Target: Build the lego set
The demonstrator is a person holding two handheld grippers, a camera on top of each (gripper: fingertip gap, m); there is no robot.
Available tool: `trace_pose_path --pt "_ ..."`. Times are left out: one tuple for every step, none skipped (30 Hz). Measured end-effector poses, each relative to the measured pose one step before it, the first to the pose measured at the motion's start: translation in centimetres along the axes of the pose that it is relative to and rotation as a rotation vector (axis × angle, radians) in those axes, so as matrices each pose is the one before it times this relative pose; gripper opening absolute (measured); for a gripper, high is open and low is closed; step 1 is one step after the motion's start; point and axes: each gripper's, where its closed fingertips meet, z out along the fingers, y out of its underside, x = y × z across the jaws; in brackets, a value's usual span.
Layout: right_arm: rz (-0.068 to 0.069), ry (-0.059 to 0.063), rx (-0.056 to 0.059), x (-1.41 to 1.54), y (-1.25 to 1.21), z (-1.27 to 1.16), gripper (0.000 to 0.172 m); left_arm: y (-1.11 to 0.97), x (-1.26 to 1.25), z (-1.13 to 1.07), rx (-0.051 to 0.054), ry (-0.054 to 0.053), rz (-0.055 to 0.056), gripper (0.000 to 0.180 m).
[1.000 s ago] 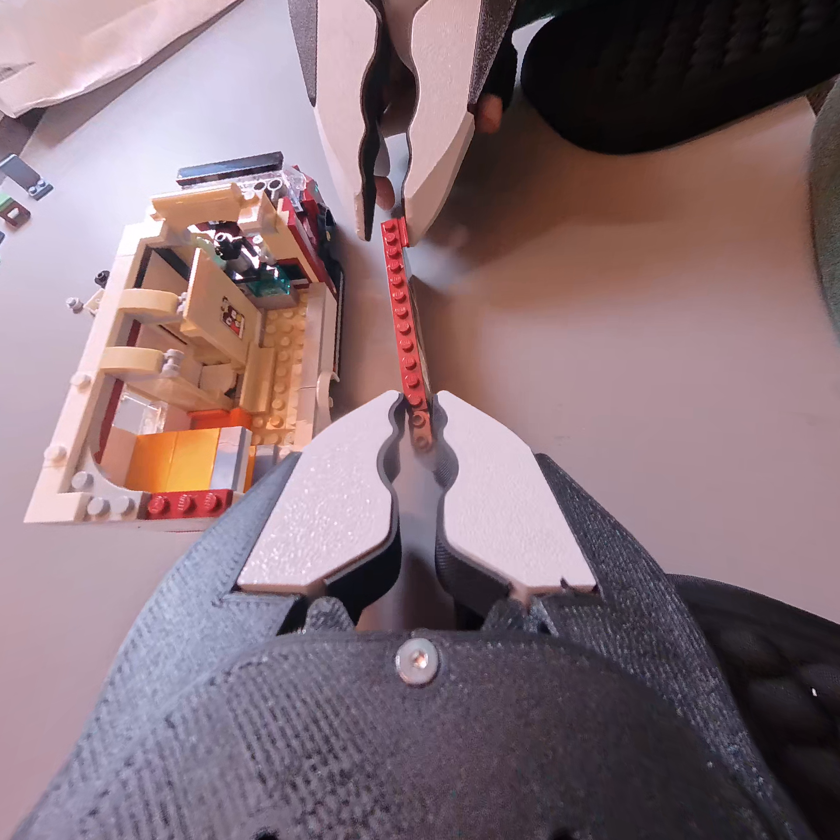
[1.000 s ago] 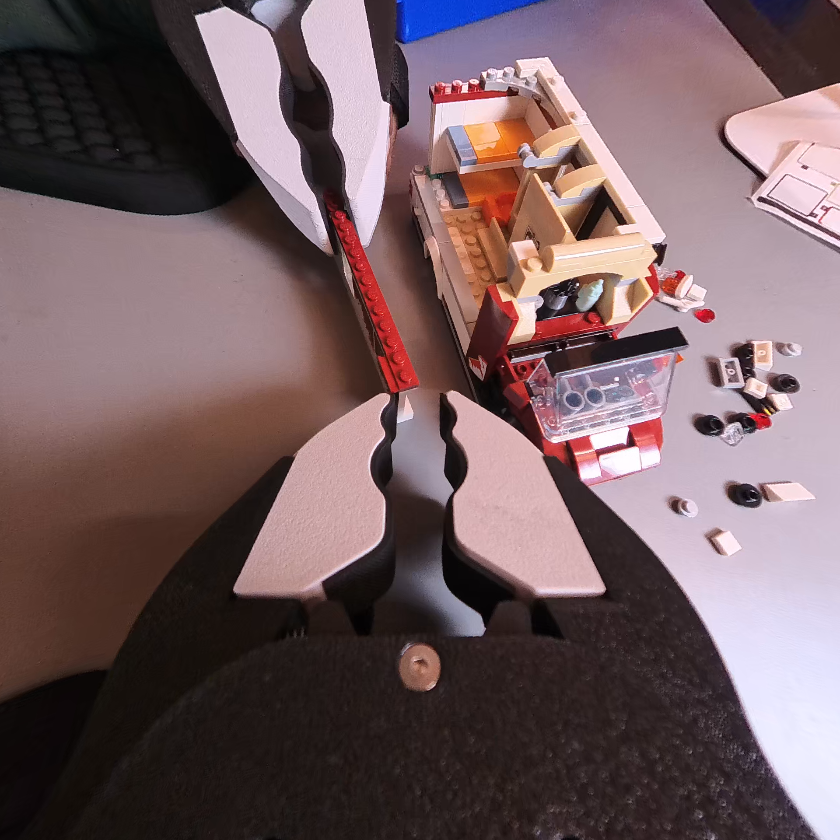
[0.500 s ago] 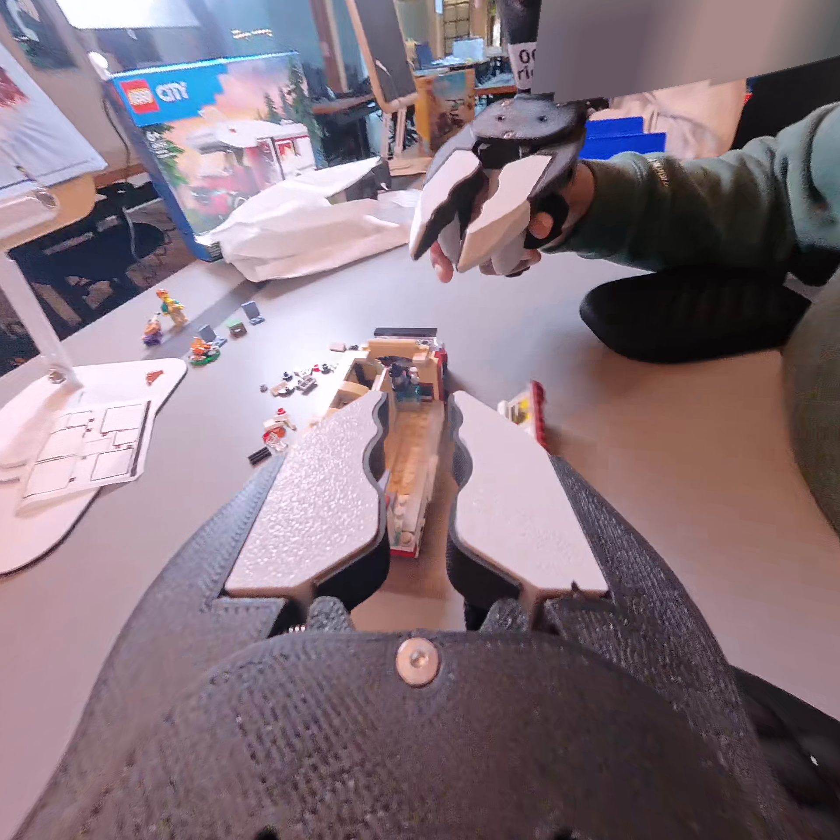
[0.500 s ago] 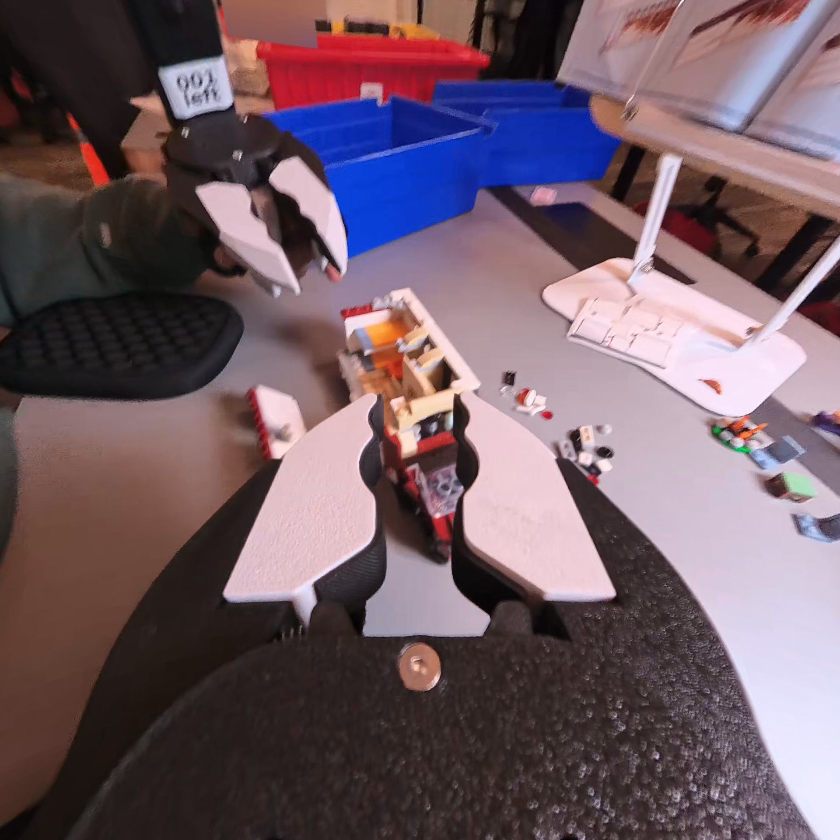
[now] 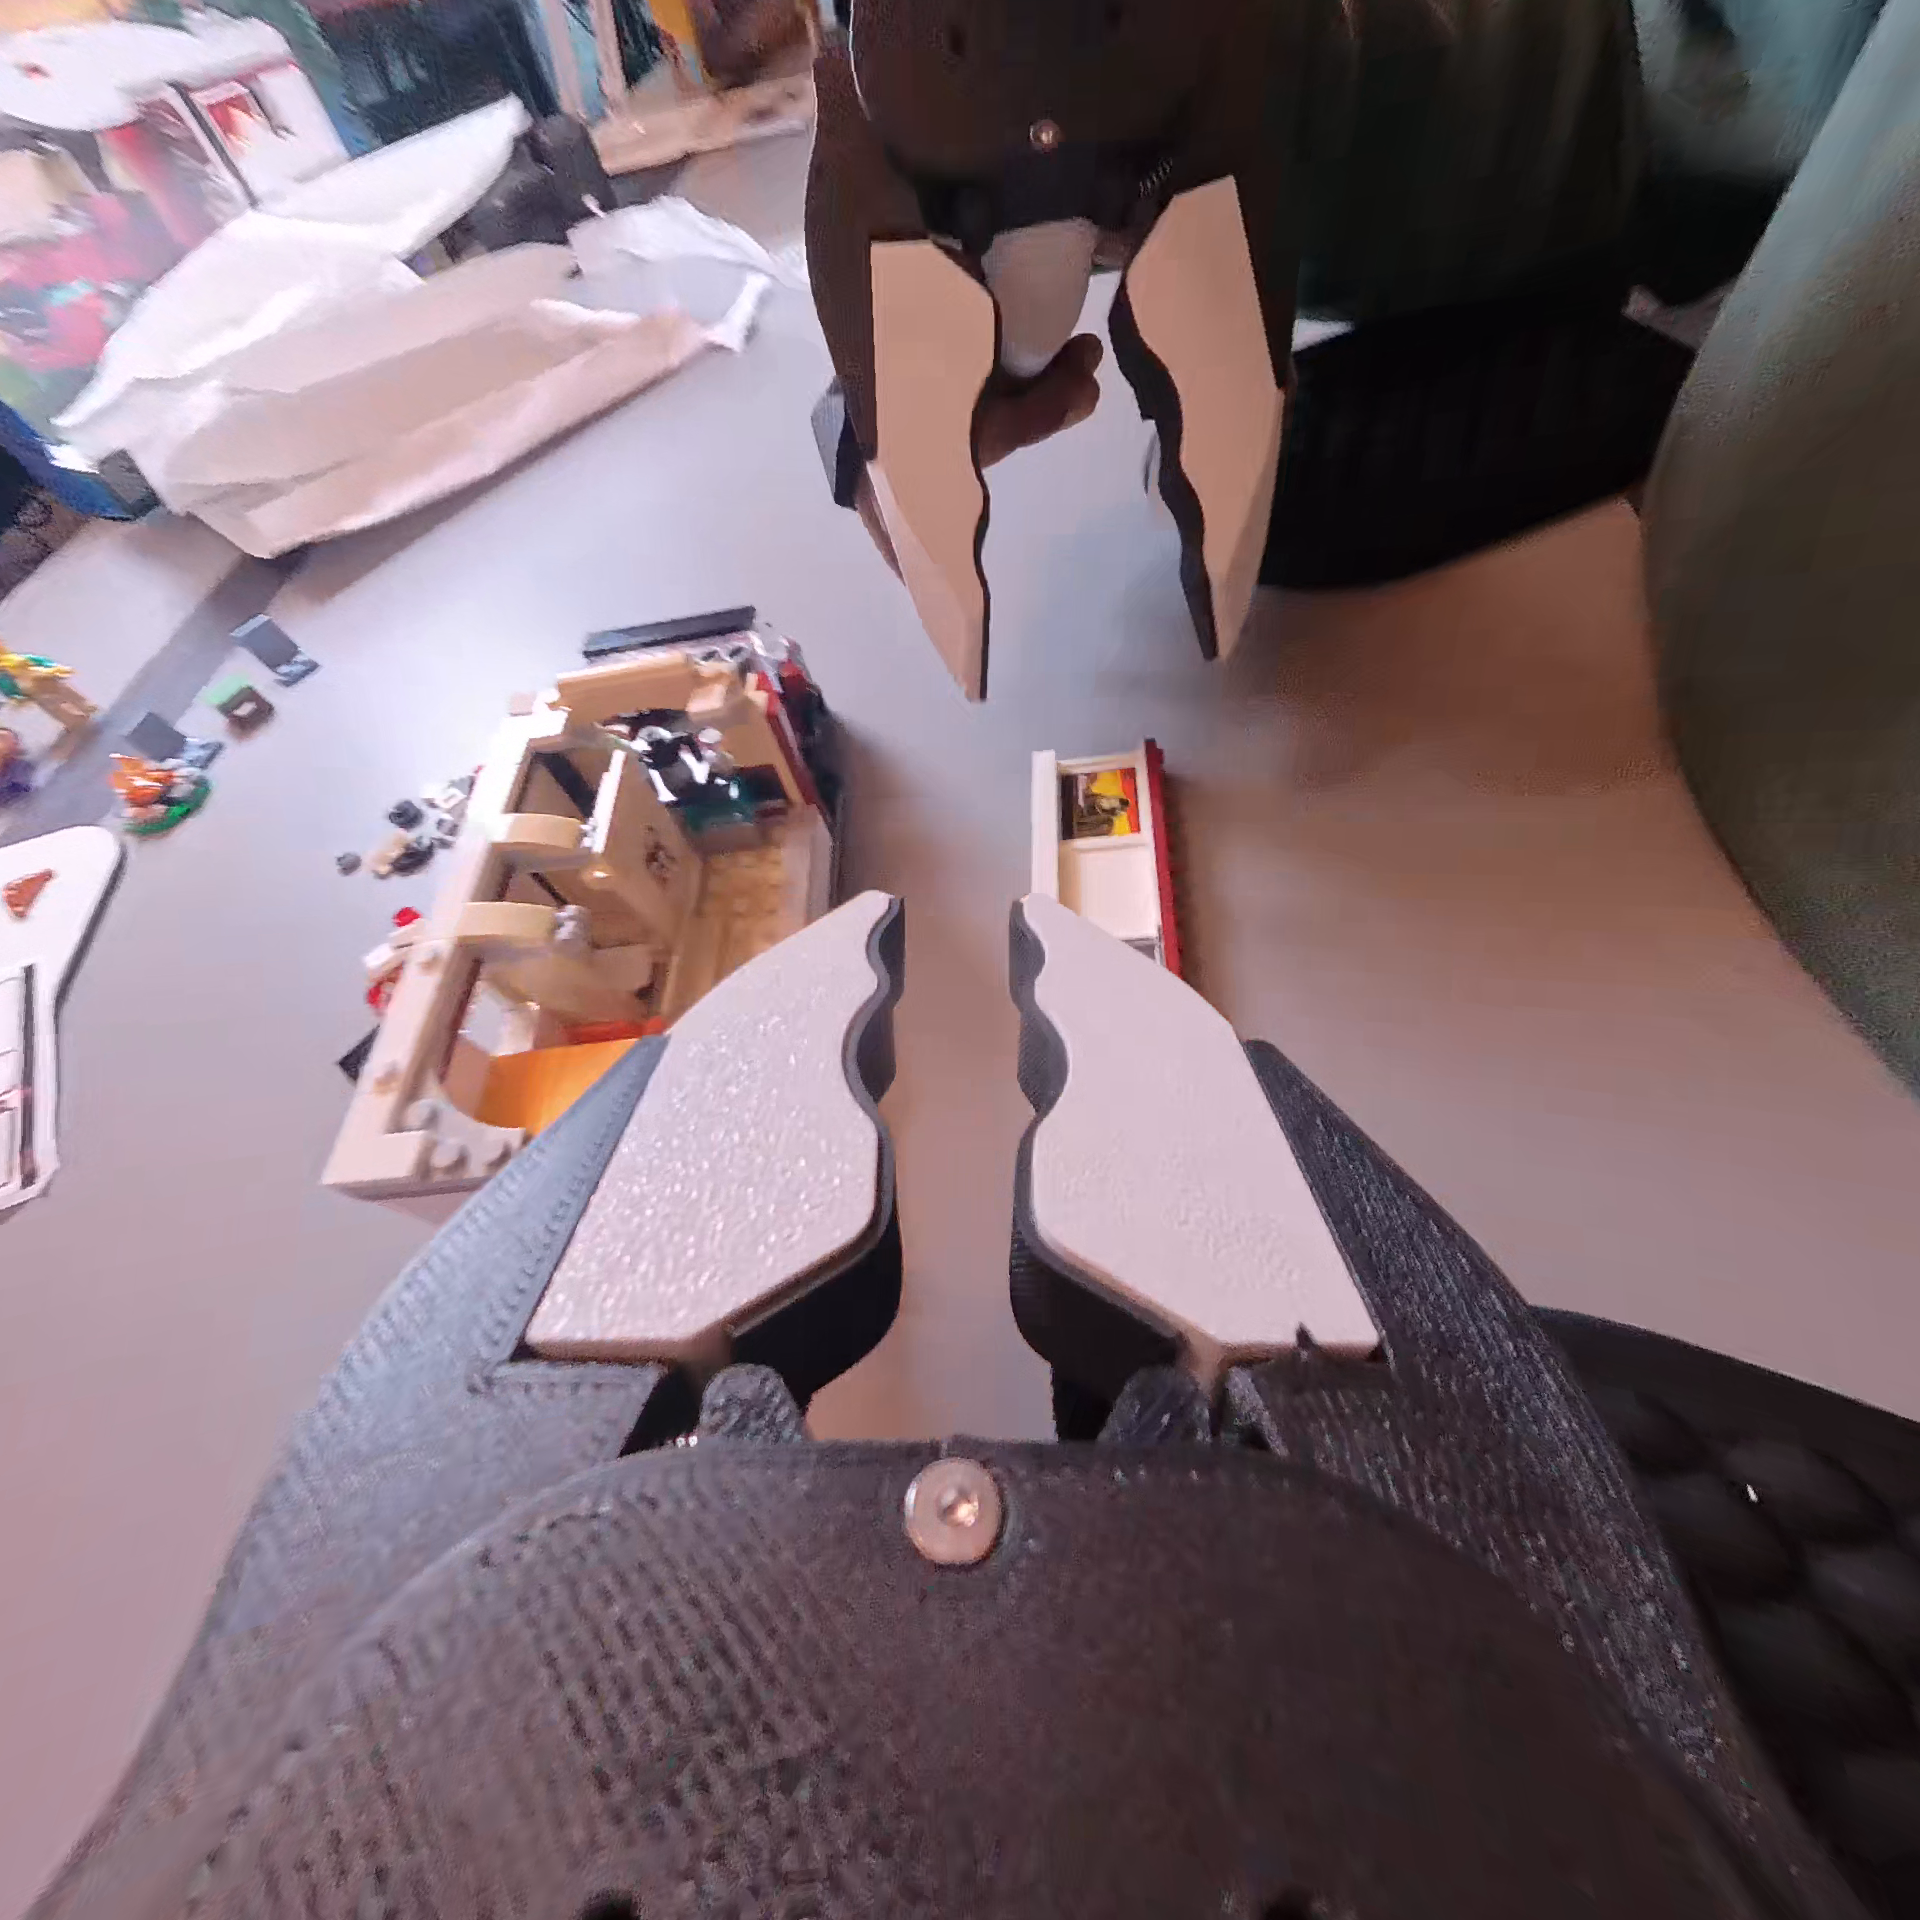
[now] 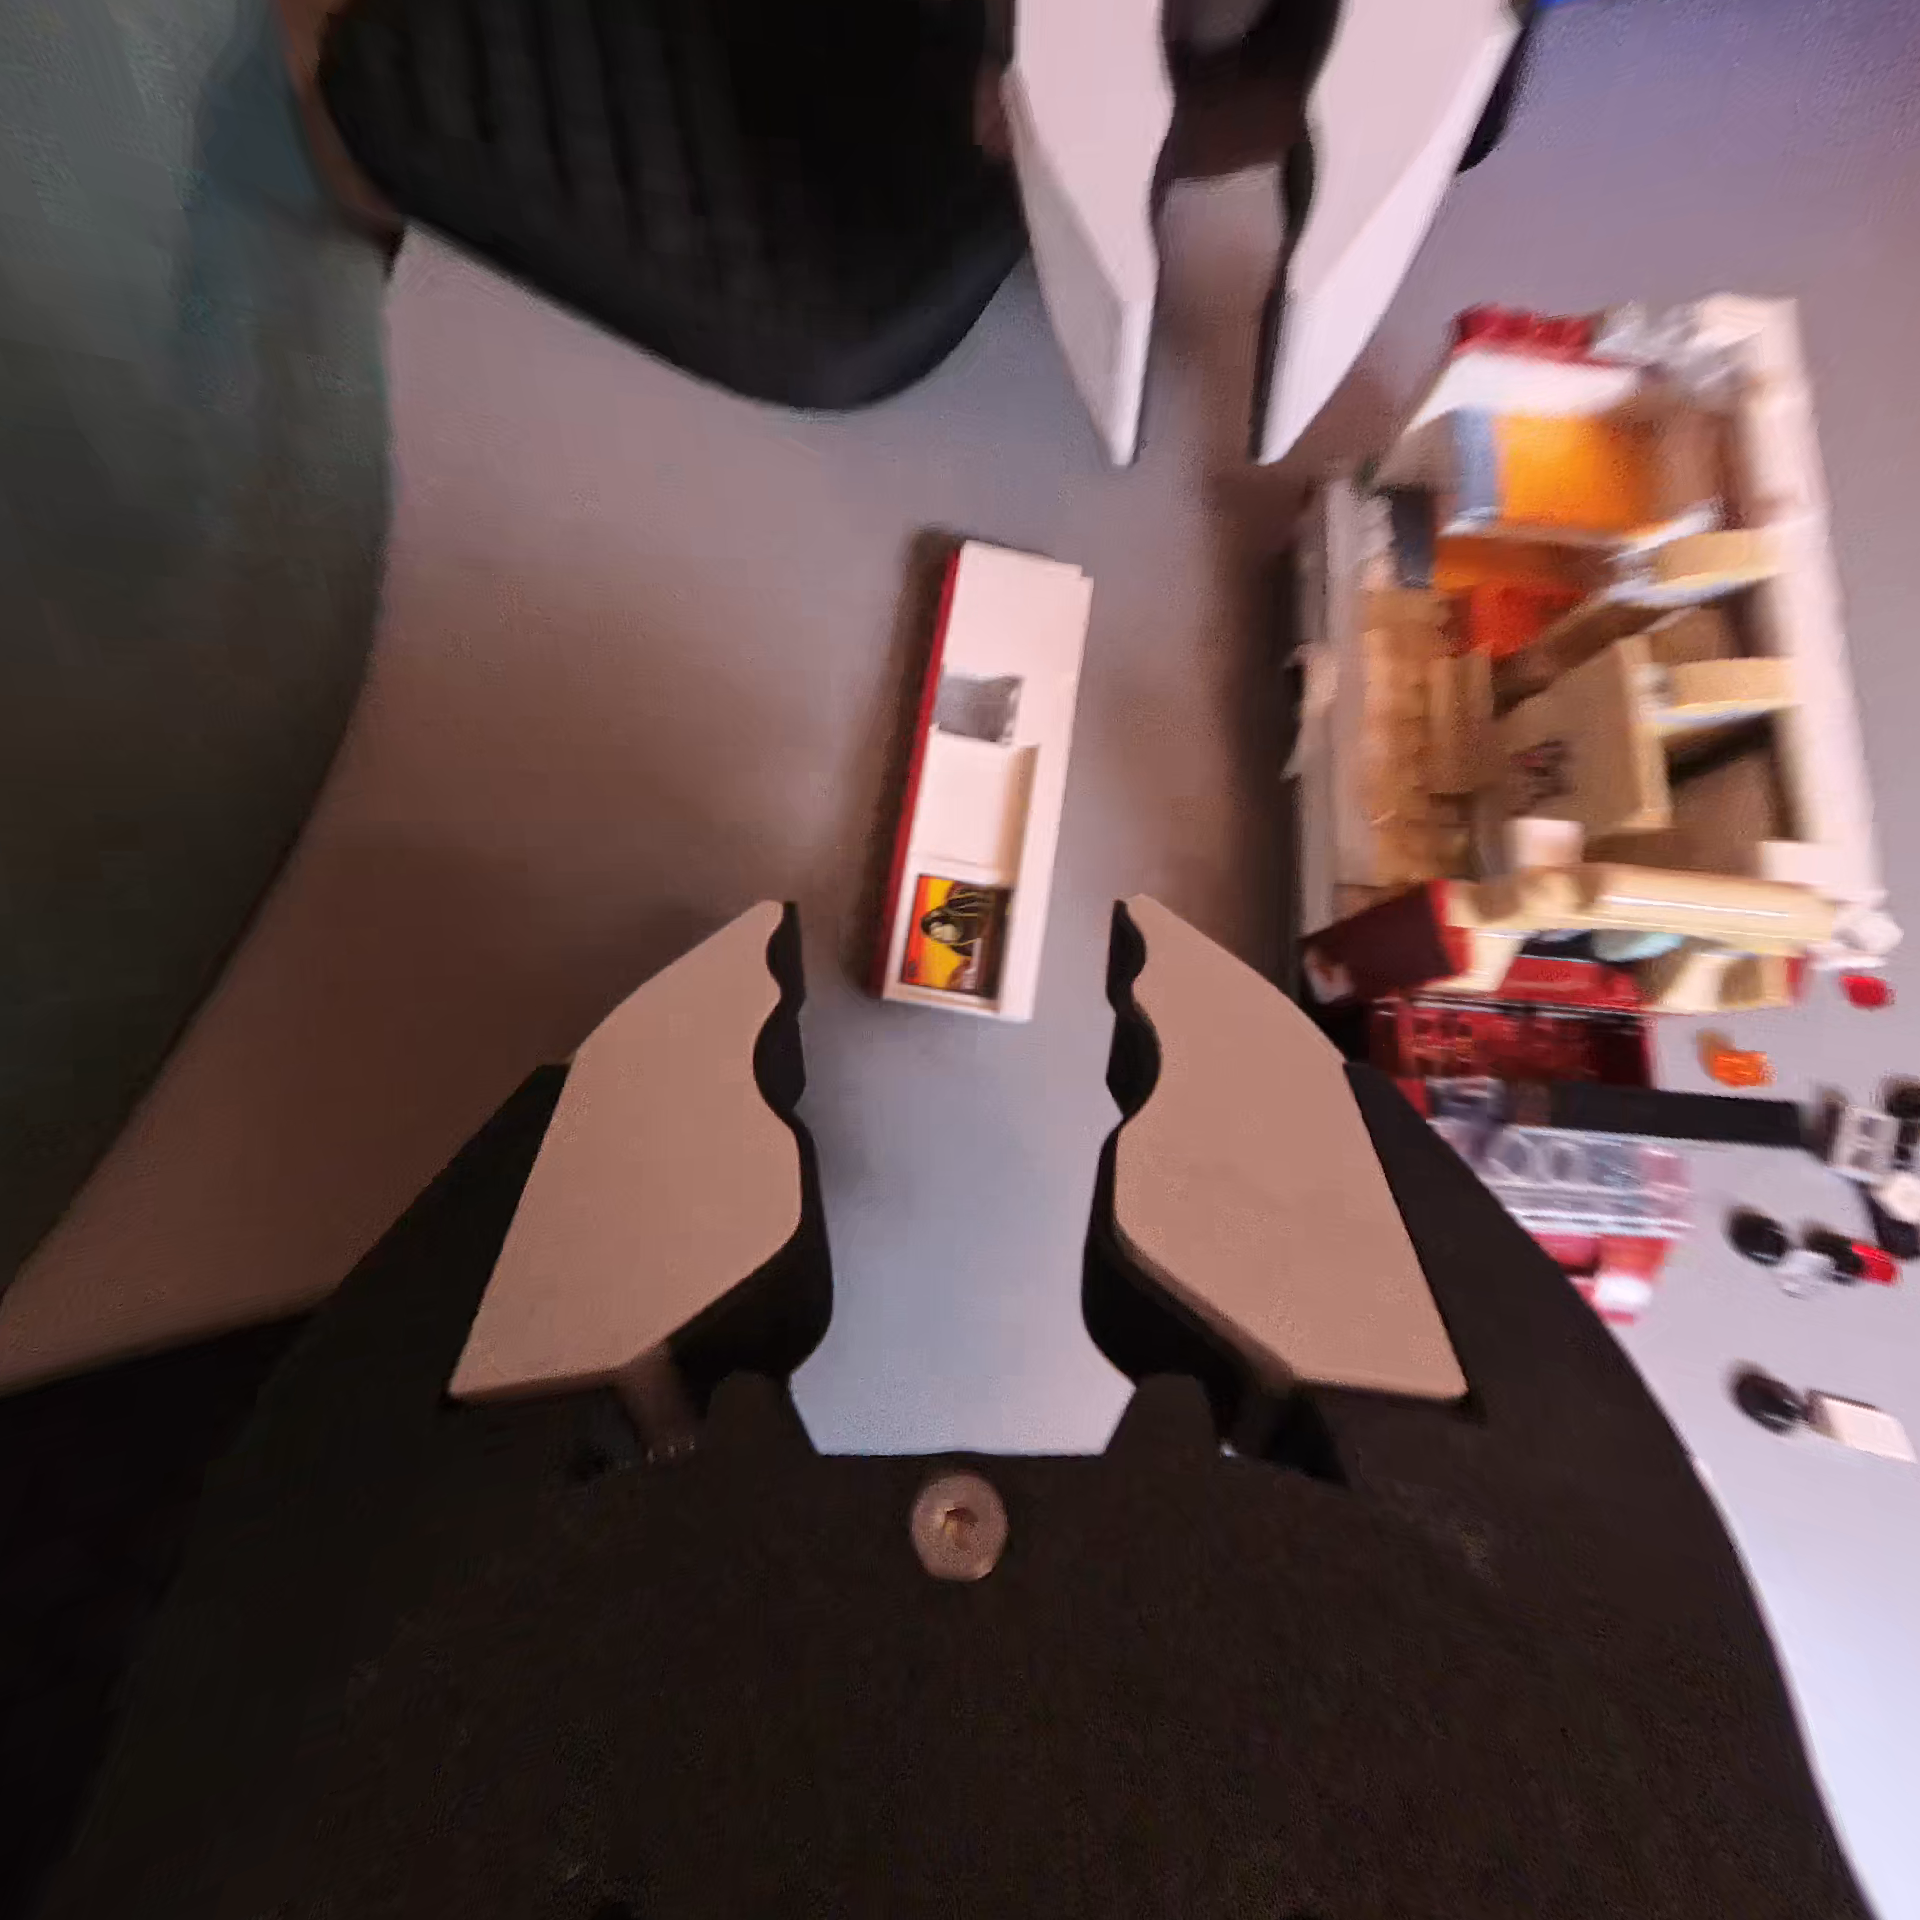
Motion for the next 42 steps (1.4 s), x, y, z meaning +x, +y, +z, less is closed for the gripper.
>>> trace_pose_path --pt "-0.0147 0.0036 -0.0318 -0.323 0.593 0.813 0.058 0.292 0.335 0.198 -0.018 0.0151 0.0081 0.019" --pt "-0.0124 0.0103 -0.0264 -0.103 0.453 0.696 0.059 0.221 0.34 0.158 -0.0141 0.0169 0.0038 0.02" --pt "-0.0076 0.0049 -0.0189 -0.075 0.321 0.603 0.058 0.154 0.295 0.102 -0.0094 0.0159 0.0016 0.02" --pt "-0.0029 0.0072 -0.0233 0.079 0.363 0.485 0.053 0.106 0.259 0.084 -0.0065 0.0148 0.0003 0.021" --pt "0.0011 0.016 -0.0243 0.321 0.368 0.326 0.05 0.111 0.25 0.052 -0.0075 0.0144 -0.0008 0.022" --pt "0.0151 -0.0115 0.0141 0.05 -0.198 0.022 0.048 0.126 0.267 0.059 -0.0085 0.0153 -0.0012 0.025" --pt "0.0196 -0.029 0.0085 -0.113 -0.053 -0.064 0.045 0.125 0.328 0.056 -0.0099 0.0193 -0.0007 0.029" --pt "0.0323 -0.0281 0.0107 0.024 0.007 -0.1 0.043 0.122 0.334 0.093 -0.0098 0.0177 0.0001 0.034" --pt "0.0542 -0.0373 0.0246 0.085 -0.084 -0.203 0.04 0.156 0.268 0.15 -0.0138 0.0126 0.0022 0.041" --pt "0.086 -0.0534 0.0295 0.104 -0.117 -0.338 0.038 0.242 0.495 0.18 -0.0209 0.0248 0.0021 0.048" --pt "0.1011 -0.0643 0.0274 0.096 -0.151 -0.449 0.038 0.228 0.38 0.242 -0.0222 0.014 0.005 0.051" --pt "0.0767 -0.0616 0.0357 -0.005 -0.273 -0.45 0.038 0.288 -0.057 0.311 -0.0273 -0.0163 0.0158 0.053" --pt "0.0457 -0.0642 0.0255 -0.306 -0.132 -0.335 0.038 0.504 -0.377 0.381 -0.0413 -0.0369 0.0246 0.052" --pt "0.0354 -0.0497 -0.0001 -0.257 0.166 -0.118 0.038 0.491 -0.445 0.41 -0.0367 -0.0408 0.0228 0.05" --pt "0.0296 -0.0057 0.0019 0.293 0.055 0.029 0.039 0.226 -0.253 0.427 -0.0138 -0.0248 0.0111 0.046" --pt "0.0321 -0.0093 0.0218 0.199 -0.287 0.026 0.038 0.17 -0.066 0.343 -0.0073 -0.0105 0.0049 0.035" --pt "0.0367 -0.0208 0.0197 -0.001 -0.282 -0.001 0.038 0.088 0.184 0.182 -0.0023 0.0057 0.0096 0.024" --pt "0.0237 -0.0107 0.0043 0.05 -0.041 0.008 0.038 0.042 -0.025 0.058 -0.0002 -0.004 0.004 0.022" --pt "0.0014 0.0034 0.0067 0.072 -0.068 -0.049 0.038 0.004 -0.18 -0.074 0.0019 -0.0034 -0.0138 0.022" --pt "-0.0197 0.0234 0.0047 0.18 -0.051 -0.09 0.036 0.005 -0.113 -0.115 0.0033 0.0085 -0.0308 0.018" --pt "-0.0392 0.0358 -0.0008 0.204 -0.003 -0.145 0.038 -0.055 -0.026 -0.194 0.0093 0.0161 -0.0304 0.015" --pt "-0.0514 0.041 0.0076 0.137 -0.162 -0.2 0.041 -0.057 0.002 -0.18 0.0108 0.0158 -0.0284 0.012" --pt "-0.0615 0.0354 0.0081 -0.054 -0.203 -0.2 0.041 -0.087 -0.02 -0.153 0.0123 0.0161 -0.0341 0.01" --pt "-0.0594 0.0245 0.0064 -0.252 -0.23 -0.124 0.042 0.036 0.167 -0.068 0.0029 0.029 -0.0373 0.008" --pt "-0.0495 0.036 0.0029 -0.053 -0.239 -0.026 0.042 0.011 -0.069 -0.009 0.0058 0.0091 -0.0285 0.008" --pt "-0.0429 0.0453 -0.0058 0.187 -0.138 0.063 0.042 -0.014 -0.053 0.016 0.0061 0.0066 -0.0187 0.008" --pt "-0.0394 0.0368 -0.0177 0.138 0.078 0.149 0.041 -0.012 -0.03 0.021 0.0044 0.0065 -0.0194 0.008" --pt "-0.0313 0.0277 -0.0199 0.09 0.158 0.163 0.037 -0.016 -0.035 0.013 0.0035 0.0053 -0.016 0.008" --pt "-0.021 0.0225 -0.0155 0.108 0.144 0.162 0.029 -0.017 -0.097 0.004 0.0031 -0.0033 -0.0047 0.008" --pt "-0.0138 0.0171 -0.0068 0.104 0.051 0.13 0.022 -0.005 -0.057 0.021 0.002 -0.0055 0.0036 0.008" --pt "-0.0085 0.0117 0.0032 0.102 -0.053 0.072 0.016 0.056 -0.05 0.023 -0.0027 -0.006 0.0063 0.008" --pt "-0.0051 0.0149 0.0021 0.185 -0.041 0.031 0.012 0.121 -0.059 0.057 -0.0084 -0.0074 0.0091 0.009" --pt "-0.0029 0.0104 -0.0028 0.137 0.022 0.009 0.012 0.213 -0.086 0.077 -0.0132 -0.0104 0.0133 0.011" --pt "0.0014 0.0004 -0.0038 0.007 0.023 -0.015 0.012 0.136 -0.062 0.065 -0.0089 -0.0092 0.0127 0.015" --pt "0.0021 0.0023 -0.0024 0.027 0.019 0.009 0.012 0.011 -0.03 0.025 -0.0014 -0.0056 0.0083 0.016" --pt "-0.0006 0.0063 -0.0005 0.059 0.005 0.013 0.012 -0.108 -0.046 -0.027 0.0051 -0.005 0.0047 0.016" --pt "-0.0014 0.0046 -0.0017 0.039 0.034 0.034 0.012 -0.128 -0.068 -0.066 0.0069 -0.0051 0.0032 0.016" --pt "-0.0014 0.0025 -0.003 0.011 0.035 0.041 0.012 -0.082 -0.179 -0.076 0.0053 -0.011 0.0026 0.016" --pt "-0.0037 0.0047 -0.0021 0.037 0.026 0.031 0.012 -0.005 -0.163 -0.08 0.0006 -0.0092 0.0029 0.015" --pt "-0.0036 0.0054 -0.001 0.06 0.022 0.026 0.012 0.03 -0.093 -0.047 -0.0008 -0.0053 0.0036 0.014" --pt "-0.0009 0.0032 -0.0032 0.043 0.053 0.037 0.012 0.023 -0.058 -0.025 -0.0009 -0.0041 0.0039 0.012" --pt "0.0003 0.0044 -0.0072 0.07 0.123 0.06 0.012 0.018 -0.08 0.003 -0.0017 -0.0066 0.0049 0.011"
